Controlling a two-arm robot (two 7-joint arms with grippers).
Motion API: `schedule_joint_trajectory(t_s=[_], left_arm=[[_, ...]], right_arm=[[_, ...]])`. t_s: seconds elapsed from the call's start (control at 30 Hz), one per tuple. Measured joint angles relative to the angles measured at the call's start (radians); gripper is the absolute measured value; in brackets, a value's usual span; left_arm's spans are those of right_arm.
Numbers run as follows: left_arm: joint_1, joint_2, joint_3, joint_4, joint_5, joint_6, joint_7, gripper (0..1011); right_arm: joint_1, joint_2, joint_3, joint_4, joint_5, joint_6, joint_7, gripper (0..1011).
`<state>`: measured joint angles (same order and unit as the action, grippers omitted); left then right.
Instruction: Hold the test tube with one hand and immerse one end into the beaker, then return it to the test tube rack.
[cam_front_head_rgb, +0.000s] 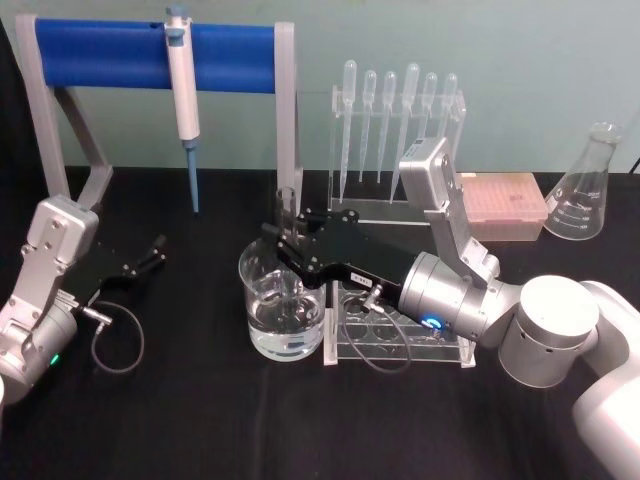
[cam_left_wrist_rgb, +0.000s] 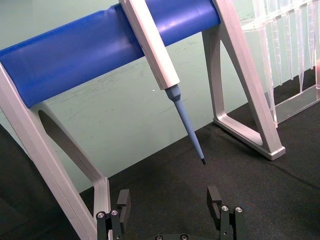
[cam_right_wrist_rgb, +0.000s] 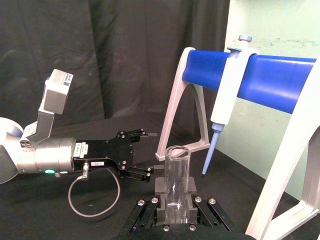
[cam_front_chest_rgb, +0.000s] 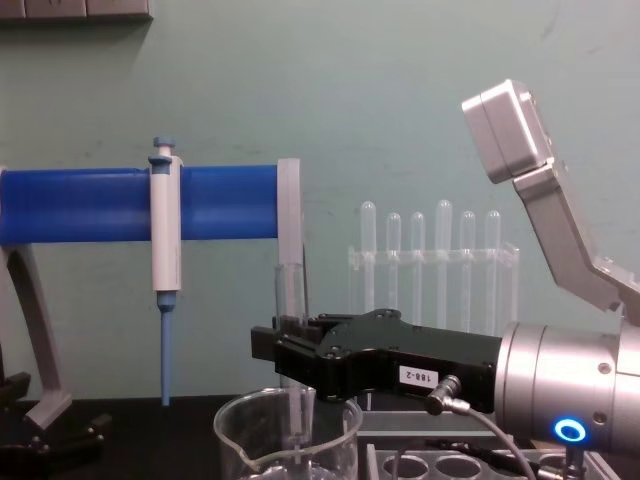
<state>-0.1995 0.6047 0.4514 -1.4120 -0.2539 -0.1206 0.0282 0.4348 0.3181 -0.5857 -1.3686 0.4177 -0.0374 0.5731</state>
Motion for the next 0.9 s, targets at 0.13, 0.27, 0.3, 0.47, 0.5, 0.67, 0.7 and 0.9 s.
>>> schedule_joint_trajectory(t_s=[0.13, 0.27, 0.3, 0.47, 0.5, 0.67, 0.7, 0.9], left_arm=[[0.000, 0.000, 0.000, 0.000, 0.000, 0.000, 0.000, 1000], [0.000, 0.000, 0.000, 0.000, 0.000, 0.000, 0.000, 1000], [0.000, 0.000, 0.000, 0.000, 0.000, 0.000, 0.000, 1000], [0.000, 0.000, 0.000, 0.000, 0.000, 0.000, 0.000, 1000], [0.000, 0.000, 0.000, 0.000, 0.000, 0.000, 0.000, 1000], [0.000, 0.000, 0.000, 0.000, 0.000, 0.000, 0.000, 1000], [0.000, 0.000, 0.000, 0.000, 0.000, 0.000, 0.000, 1000], [0.000, 0.000, 0.000, 0.000, 0.000, 0.000, 0.000, 1000]], right_arm=[[0.000, 0.000, 0.000, 0.000, 0.000, 0.000, 0.000, 225], [0.000, 0.000, 0.000, 0.000, 0.000, 0.000, 0.000, 225], [0.000, 0.000, 0.000, 0.000, 0.000, 0.000, 0.000, 225], [0.000, 0.000, 0.000, 0.000, 0.000, 0.000, 0.000, 225], [0.000, 0.000, 0.000, 0.000, 0.000, 0.000, 0.000, 225], [0.000, 0.000, 0.000, 0.000, 0.000, 0.000, 0.000, 226], [0.000, 0.000, 0.000, 0.000, 0.000, 0.000, 0.000, 225], [0.000, 0.000, 0.000, 0.000, 0.000, 0.000, 0.000, 225]])
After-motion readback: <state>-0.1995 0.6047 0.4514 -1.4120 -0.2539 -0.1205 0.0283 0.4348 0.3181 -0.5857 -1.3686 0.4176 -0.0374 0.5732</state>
